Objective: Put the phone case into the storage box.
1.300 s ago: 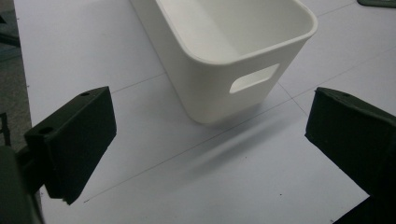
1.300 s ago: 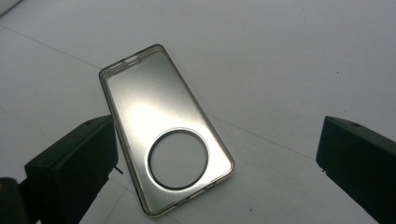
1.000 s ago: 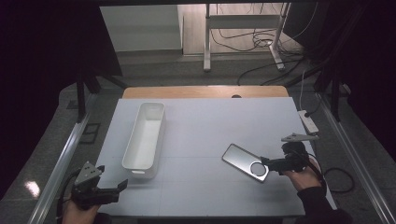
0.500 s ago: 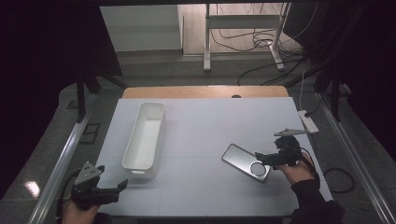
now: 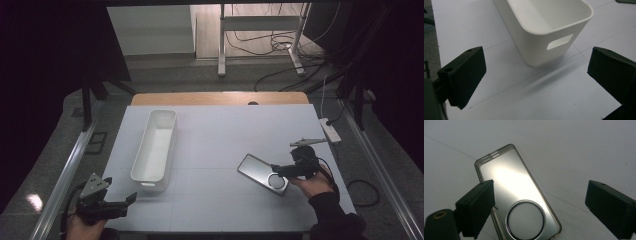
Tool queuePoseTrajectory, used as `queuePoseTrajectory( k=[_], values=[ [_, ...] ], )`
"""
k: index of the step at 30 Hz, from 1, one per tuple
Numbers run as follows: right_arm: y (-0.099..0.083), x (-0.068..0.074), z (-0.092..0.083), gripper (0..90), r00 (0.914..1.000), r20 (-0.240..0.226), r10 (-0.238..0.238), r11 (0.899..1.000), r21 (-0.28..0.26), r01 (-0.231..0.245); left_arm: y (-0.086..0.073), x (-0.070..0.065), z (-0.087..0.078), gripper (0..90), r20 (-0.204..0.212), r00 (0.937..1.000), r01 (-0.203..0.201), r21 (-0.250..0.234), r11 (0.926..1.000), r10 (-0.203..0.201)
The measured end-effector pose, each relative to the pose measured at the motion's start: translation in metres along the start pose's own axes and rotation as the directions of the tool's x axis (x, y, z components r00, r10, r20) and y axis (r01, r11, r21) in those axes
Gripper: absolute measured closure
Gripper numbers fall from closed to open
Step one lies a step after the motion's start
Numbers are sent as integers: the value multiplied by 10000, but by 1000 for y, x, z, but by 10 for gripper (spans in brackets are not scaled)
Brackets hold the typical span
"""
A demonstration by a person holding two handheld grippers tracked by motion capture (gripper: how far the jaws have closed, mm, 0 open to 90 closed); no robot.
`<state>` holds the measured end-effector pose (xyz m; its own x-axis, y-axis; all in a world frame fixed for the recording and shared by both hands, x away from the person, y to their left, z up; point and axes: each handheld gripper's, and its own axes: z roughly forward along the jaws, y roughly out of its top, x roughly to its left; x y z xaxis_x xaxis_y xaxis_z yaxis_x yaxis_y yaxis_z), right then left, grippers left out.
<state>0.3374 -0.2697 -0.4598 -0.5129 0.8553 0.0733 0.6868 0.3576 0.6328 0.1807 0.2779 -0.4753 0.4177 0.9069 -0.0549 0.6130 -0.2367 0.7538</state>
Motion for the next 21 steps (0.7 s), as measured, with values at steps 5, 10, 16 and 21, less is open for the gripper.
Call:
queuePoseTrajectory(
  k=[5, 10, 16, 21],
  values=[
    [-4, 4, 6, 281, 9993, -129, -339, 9987, 381, 344, 0, 0, 0, 26, 4, 10000, -25, -10, 10000, 25],
    [-6, 5, 8, 535, 9973, -486, -543, 9961, 669, 575, 0, 0, 0, 26, 5, 10000, -32, -14, 10000, 32],
    [-9, 4, 13, 822, 9952, -623, -761, 9904, 1112, 827, 0, 0, 0, 26, 8, 10000, -43, -20, 10000, 43],
    [-13, 1, 19, 900, 9951, -516, -842, 9821, 1645, 917, 0, -1, 0, 26, 13, 10000, -62, -25, 10000, 62]
  ],
)
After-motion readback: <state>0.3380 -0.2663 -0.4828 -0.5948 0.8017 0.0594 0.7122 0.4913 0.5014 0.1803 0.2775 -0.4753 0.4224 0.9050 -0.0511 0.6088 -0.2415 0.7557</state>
